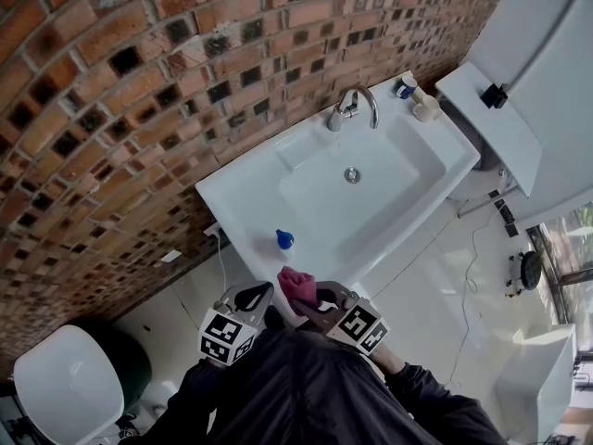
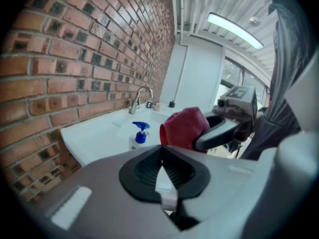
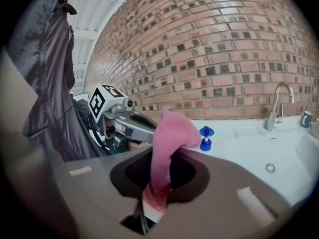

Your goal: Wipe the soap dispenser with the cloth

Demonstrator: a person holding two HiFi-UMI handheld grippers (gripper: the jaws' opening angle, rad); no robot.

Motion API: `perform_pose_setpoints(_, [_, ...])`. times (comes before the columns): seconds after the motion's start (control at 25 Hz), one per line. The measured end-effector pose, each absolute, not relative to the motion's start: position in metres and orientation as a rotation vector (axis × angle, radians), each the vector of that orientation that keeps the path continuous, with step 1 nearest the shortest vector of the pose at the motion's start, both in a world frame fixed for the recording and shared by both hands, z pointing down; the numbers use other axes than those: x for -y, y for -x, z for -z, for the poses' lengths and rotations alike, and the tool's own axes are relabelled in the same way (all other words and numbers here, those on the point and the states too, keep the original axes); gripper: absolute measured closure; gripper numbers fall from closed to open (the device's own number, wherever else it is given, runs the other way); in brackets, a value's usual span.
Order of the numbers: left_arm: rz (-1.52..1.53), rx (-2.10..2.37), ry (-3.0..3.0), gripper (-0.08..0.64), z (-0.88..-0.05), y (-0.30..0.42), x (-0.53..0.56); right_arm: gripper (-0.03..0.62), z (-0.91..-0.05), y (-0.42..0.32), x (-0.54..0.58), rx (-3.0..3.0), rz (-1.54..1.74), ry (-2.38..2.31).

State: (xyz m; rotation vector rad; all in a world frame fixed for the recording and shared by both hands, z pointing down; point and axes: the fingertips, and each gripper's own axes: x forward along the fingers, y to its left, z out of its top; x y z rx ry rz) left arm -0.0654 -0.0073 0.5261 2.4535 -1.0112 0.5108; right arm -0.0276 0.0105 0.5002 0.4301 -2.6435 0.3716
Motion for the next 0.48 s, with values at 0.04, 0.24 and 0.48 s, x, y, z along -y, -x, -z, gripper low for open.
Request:
perform_pose_setpoints(0.04, [-0.512,1.008,-2.457,0.56,-0.5259,0.0651,0.0069,0.535,-0.5001,0.028,-0.0107,2.643,-0.371,-0.432])
perform_pose_setpoints(0.24, [-0.517,0.987,-2.468,0.56,-0.527,0.0634,0.0027,0.535,-0.4998,0.0289,-0.0124,2.634,-0.365,-0.442])
perform_pose_setpoints(0.48, [-0.512,0.992,-2.469,0.56,-0.5249,0.0683,0.0007,0.535,-0.4992,0.031,-0.016,2.624,-0.367,-0.451])
